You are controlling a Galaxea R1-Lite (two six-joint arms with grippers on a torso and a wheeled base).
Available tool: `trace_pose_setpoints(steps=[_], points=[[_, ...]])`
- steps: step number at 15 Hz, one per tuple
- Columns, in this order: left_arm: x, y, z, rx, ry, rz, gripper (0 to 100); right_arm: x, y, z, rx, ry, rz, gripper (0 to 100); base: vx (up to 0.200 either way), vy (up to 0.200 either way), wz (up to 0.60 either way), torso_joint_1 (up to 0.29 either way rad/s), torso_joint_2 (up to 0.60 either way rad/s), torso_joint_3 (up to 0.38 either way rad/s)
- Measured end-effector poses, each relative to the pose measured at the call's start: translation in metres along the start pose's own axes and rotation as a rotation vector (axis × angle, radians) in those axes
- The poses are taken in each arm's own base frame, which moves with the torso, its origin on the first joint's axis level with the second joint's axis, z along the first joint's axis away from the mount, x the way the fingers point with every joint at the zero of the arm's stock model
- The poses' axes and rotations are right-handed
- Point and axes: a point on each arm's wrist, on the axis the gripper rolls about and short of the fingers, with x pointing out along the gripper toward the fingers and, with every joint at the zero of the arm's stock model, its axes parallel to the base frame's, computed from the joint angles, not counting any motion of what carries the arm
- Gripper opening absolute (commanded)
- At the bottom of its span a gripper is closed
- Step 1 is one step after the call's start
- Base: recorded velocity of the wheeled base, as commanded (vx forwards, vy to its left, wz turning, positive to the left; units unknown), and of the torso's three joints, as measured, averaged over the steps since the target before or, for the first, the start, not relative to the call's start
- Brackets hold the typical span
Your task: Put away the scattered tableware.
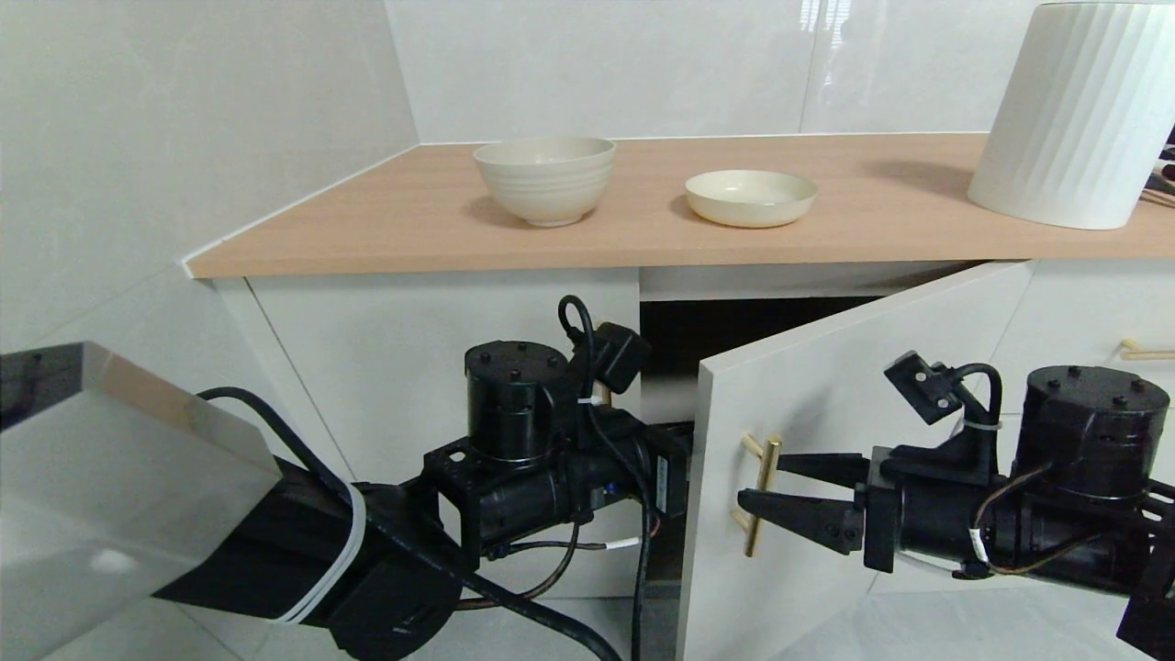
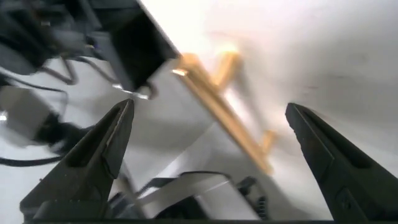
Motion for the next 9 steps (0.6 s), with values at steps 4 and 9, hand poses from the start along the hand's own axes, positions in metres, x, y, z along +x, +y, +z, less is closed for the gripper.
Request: trace_pose_setpoints(steps=[4,9], points=[[0.0,-0.001,0.001,-0.001,0.0,-0.011,0,-0.011,-0.005,0.005,-0.066,-0.03,-0.049,100,0.0,0.0,0.0,0.0,0.0,0.0],[-0.001,-0.012,0.007,-0.058,-0.008,-0.081,0,-0.057,0.022,-0.007,-0.104,0.1,-0.117,100,0.0,0.0,0.0,0.0,0.0,0.0]])
